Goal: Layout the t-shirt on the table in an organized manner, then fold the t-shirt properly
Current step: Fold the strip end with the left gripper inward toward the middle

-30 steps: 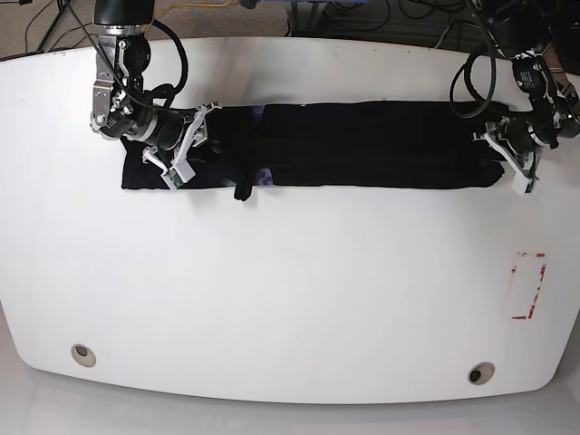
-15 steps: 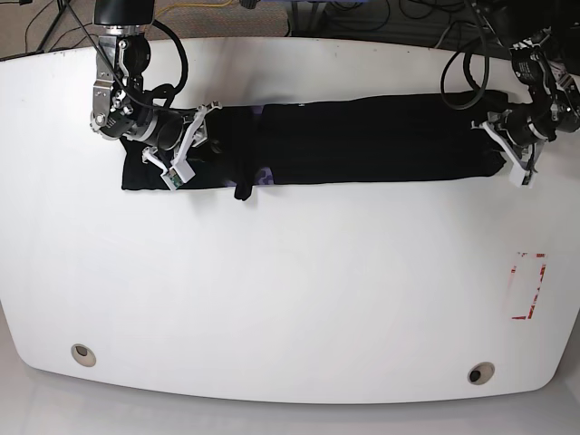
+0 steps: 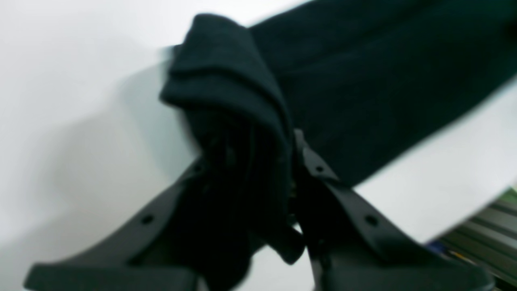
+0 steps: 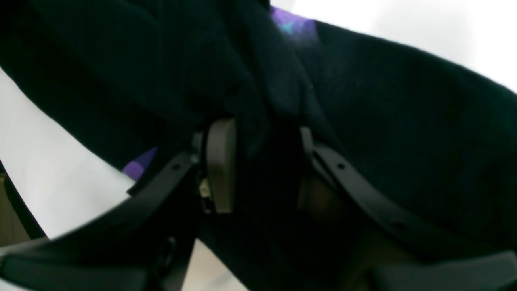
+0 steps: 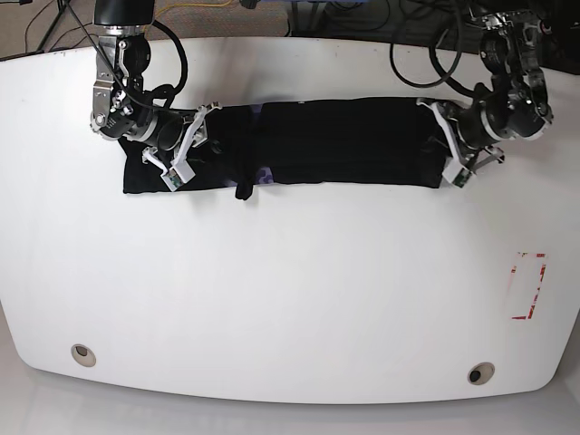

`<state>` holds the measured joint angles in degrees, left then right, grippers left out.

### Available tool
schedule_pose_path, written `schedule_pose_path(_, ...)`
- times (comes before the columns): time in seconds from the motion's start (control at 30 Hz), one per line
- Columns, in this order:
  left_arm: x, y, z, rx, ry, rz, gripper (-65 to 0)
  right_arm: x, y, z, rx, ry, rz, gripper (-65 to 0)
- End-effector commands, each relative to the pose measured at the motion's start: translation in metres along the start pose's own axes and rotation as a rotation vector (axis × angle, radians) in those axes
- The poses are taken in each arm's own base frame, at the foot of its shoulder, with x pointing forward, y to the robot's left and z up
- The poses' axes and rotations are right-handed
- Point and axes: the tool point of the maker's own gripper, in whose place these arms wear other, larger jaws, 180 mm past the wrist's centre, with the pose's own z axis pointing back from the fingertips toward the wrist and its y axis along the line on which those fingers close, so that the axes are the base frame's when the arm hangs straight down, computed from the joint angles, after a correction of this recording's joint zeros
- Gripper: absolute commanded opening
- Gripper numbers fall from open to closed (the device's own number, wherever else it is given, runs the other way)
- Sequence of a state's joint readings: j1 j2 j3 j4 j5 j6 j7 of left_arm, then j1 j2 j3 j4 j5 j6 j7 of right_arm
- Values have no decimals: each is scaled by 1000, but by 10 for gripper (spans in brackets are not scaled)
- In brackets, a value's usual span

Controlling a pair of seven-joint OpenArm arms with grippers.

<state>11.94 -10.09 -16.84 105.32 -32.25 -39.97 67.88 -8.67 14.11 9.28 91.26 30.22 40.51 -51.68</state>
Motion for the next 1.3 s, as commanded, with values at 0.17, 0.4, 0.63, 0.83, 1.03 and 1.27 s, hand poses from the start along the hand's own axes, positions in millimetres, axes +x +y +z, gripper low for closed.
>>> schedule_pose_path(0.17,35,-31,-12,-75,-97,-31,-590,-7,-6,2,-28,45,11,-455)
schedule_pose_path(0.4,58,-58,-23,-147,-145,-46,-589,-7,-6,2,-28,45,11,-455)
schedule_pose_path(0.63,77,-75,-29,-182,-197,-30,-589,-7,-6,2,-28,45,11,-455)
schedule_pose_path(0.83,81,-96,-35,-234,-196,-59,-589,-7,-6,2,-27,44,10,-455)
schedule_pose_path(1.03,84,-115,-39,-280,-191,-95,-587,-6,-6,2,-27,42,10,-455)
schedule_pose_path(1.27,95,-120,-39,-291,-212,-113,-587,-6,-6,2,-24,39,8,-455)
